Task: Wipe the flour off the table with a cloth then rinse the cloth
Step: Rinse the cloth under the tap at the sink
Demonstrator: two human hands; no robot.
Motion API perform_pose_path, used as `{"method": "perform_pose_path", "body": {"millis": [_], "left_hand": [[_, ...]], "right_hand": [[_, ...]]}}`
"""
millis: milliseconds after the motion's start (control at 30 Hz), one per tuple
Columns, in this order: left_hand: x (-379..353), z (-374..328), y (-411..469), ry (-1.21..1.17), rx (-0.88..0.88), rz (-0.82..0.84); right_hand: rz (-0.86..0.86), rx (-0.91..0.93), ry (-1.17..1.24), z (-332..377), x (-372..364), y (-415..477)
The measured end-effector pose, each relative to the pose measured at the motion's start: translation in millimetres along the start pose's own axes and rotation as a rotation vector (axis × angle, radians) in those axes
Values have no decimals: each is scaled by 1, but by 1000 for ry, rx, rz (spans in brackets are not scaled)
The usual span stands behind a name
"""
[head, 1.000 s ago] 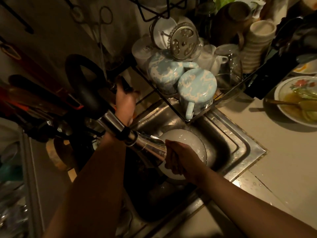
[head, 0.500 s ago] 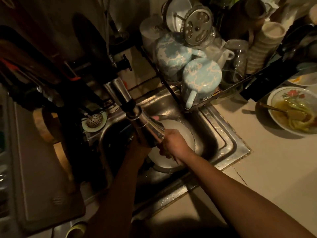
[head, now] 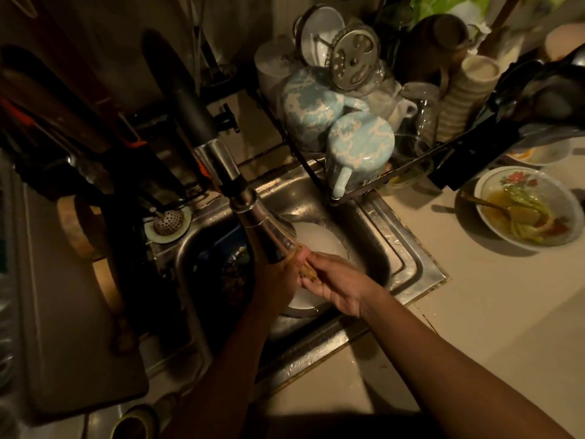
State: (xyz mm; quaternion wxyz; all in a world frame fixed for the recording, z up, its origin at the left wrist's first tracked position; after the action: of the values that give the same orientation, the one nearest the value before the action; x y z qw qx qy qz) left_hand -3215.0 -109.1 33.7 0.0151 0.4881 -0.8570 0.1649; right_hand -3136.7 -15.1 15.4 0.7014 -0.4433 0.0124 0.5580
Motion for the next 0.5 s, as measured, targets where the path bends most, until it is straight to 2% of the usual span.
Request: {"method": "perform_pose_path", "body": {"millis": [100, 167, 200, 267, 367, 433, 500], "left_hand": [[-19, -13, -14, 176, -163, 94], [-23, -24, -24, 187, -262, 163], [-21, -29, -26, 229, -312, 199], [-21, -37, -26, 391, -436, 259], [-22, -40, -20, 587, -429, 192], [-25, -42, -20, 589, -438, 144], [-25, -48, -21, 529, -452, 92]], "right_hand": [[38, 5, 47, -2, -5, -1], [49, 0, 59, -1, 0, 2], [39, -23, 36, -2, 3, 3], [-57, -32, -180, 0, 13, 7], [-86, 111, -583, 14, 7, 5], [-72, 165, -670, 21, -2, 1], [-103, 180, -656, 26, -4, -3]]}}
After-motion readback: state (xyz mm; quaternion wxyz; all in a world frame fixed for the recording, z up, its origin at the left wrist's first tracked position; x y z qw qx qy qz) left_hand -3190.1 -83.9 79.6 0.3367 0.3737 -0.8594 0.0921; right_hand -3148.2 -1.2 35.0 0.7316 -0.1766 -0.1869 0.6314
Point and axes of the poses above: each hand's wrist, its own y-axis towards the middle knuckle, its own x-axis out of the back of the hand, z = x × y, the point moved 6 cm from there along y, towards the middle knuckle, and after that the axes turned 15 degrees about -y, right-handed, at the moved point
